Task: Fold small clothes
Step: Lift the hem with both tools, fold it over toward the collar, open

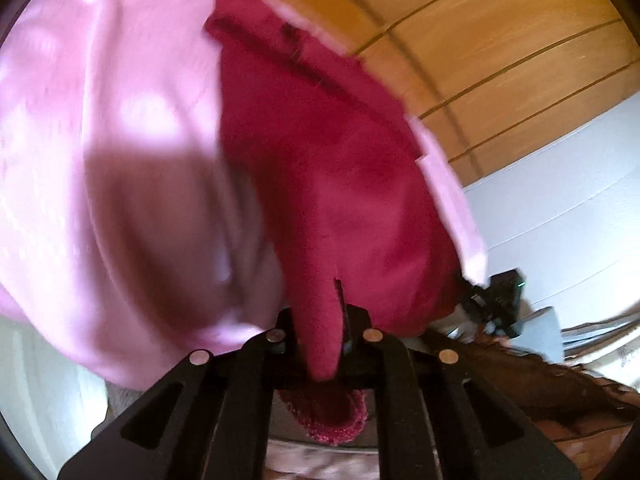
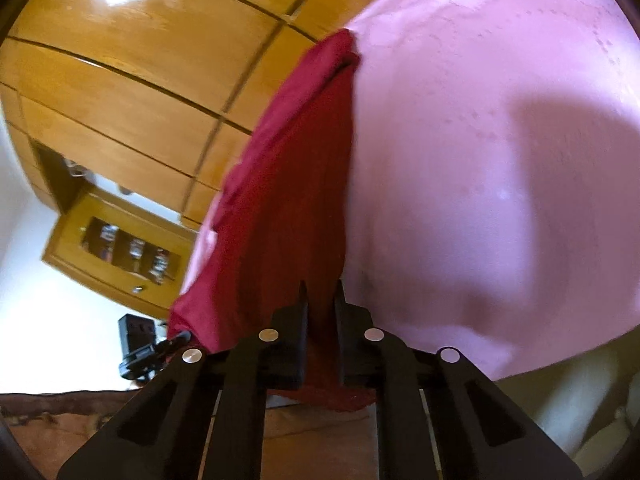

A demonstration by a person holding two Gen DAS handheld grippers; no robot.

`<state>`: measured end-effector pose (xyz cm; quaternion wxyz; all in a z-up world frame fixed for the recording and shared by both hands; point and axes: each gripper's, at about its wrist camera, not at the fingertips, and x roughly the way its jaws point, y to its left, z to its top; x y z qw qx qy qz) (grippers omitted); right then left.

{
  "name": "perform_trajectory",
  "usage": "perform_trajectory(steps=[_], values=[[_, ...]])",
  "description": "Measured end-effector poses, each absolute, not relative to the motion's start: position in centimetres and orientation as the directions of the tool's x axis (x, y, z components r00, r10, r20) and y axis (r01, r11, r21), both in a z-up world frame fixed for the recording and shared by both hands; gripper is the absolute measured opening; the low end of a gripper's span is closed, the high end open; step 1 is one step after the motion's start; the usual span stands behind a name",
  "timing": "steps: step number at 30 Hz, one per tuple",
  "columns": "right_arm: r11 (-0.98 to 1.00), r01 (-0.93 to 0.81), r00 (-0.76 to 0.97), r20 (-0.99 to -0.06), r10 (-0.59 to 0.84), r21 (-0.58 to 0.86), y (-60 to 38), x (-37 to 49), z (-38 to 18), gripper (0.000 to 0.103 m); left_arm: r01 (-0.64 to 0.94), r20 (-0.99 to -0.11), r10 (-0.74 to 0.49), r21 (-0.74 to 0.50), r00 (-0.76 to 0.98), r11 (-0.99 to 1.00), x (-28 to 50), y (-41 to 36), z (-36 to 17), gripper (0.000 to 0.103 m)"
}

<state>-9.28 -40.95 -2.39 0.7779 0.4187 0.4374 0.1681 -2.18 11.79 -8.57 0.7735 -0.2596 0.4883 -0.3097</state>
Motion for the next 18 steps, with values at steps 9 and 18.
perform_trajectory(steps=[9,18], values=[[0.475,-0.124,0.598,-0.317,0.736,0.871,-39.5,-9.2,2.8,0.010,0.364,-0.379,-0.823,-0.760,0.423,0.538,-4.4,13.1,-3.0,0.006],[0.383,-0.264,0.601,-0.159,0.783,0.886,-39.3,-10.6,5.6,0.010,0.380,-0.179,-0.874,-0.848,0.453,0.370,-5.3,15.6,-1.4,0.006]])
